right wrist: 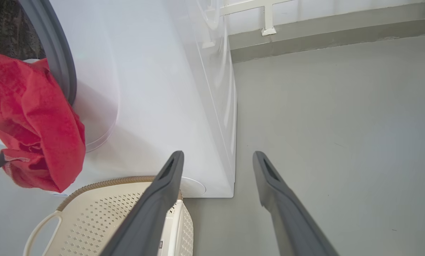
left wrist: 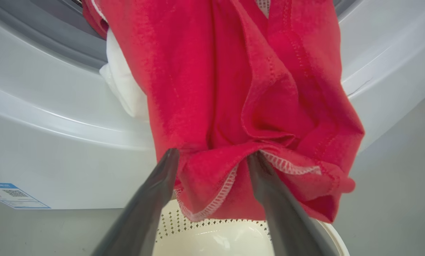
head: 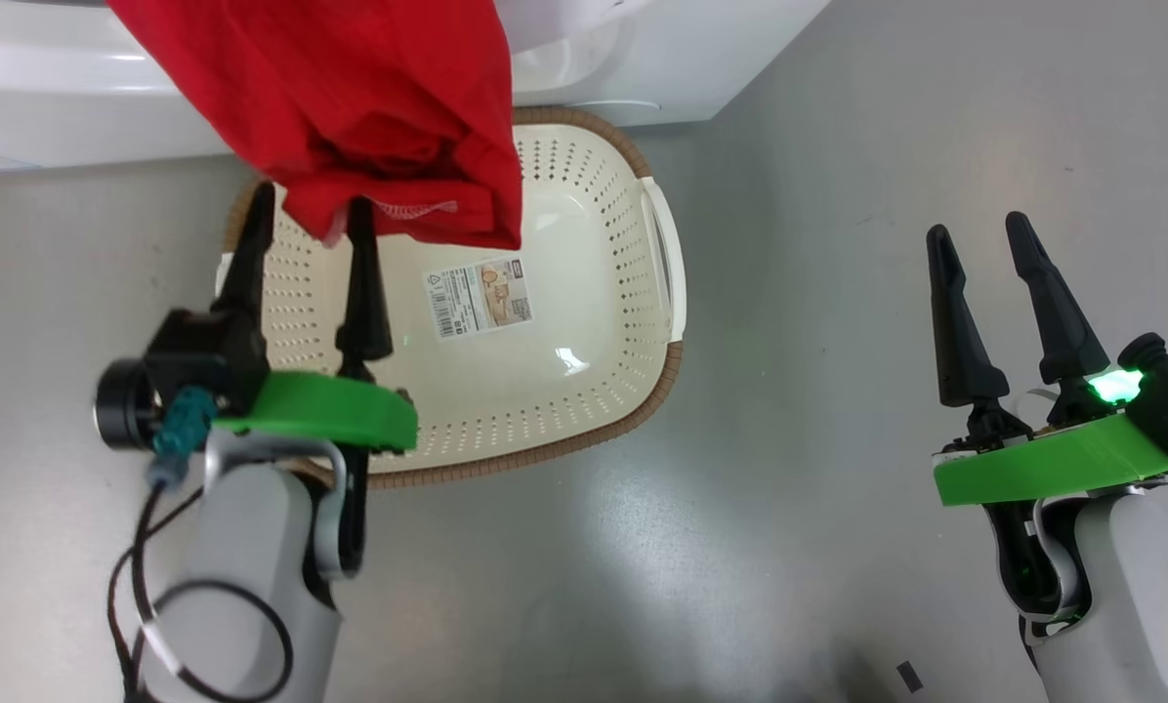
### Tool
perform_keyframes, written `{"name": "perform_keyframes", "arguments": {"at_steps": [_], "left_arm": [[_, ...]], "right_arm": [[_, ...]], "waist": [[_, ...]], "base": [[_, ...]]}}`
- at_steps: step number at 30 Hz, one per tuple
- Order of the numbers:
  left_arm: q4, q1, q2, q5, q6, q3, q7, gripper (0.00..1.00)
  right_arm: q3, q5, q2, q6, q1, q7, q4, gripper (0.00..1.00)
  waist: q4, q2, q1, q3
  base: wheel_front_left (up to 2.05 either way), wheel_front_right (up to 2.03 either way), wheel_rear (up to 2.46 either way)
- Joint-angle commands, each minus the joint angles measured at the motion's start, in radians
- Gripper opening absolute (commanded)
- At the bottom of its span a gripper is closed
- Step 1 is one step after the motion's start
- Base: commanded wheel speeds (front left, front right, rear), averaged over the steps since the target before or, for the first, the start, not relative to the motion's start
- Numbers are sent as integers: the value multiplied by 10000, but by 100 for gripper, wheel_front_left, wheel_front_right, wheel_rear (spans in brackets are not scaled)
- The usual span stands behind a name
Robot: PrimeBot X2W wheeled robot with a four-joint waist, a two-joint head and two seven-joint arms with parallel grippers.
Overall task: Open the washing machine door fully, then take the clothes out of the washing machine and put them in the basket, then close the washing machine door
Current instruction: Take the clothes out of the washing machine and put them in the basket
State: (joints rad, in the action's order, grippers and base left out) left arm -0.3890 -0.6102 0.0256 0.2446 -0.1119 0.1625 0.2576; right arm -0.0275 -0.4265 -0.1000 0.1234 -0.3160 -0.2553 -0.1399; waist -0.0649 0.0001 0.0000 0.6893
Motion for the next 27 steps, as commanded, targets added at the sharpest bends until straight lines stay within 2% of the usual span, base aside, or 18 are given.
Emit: {"name": "perform_keyframes", "arguments": {"at_steps": [1, 13, 20, 27], "left_arm": [[457, 503, 246, -145, -124, -134, 42, 100], [2147, 2035, 246, 0, -646, 278, 42, 100], [2415, 2148, 246, -15, -811, 379, 42, 100], [2520, 1934, 246, 48, -796, 267, 42, 100]], "right_arm": [[-162, 99, -100, 73, 294, -65, 249, 100], [-237, 99, -142, 73, 423, -65, 237, 100], [-269, 109, -172, 73, 484, -65, 235, 100], [-246, 115, -180, 73, 525, -65, 241, 100]], "waist": [[26, -1, 0, -45], [72, -1, 0, -231], [88, -1, 0, -303], [129, -1, 0, -317]], "base": [[0, 0, 0], [0, 0, 0], [0, 0, 0], [0, 0, 0]]}}
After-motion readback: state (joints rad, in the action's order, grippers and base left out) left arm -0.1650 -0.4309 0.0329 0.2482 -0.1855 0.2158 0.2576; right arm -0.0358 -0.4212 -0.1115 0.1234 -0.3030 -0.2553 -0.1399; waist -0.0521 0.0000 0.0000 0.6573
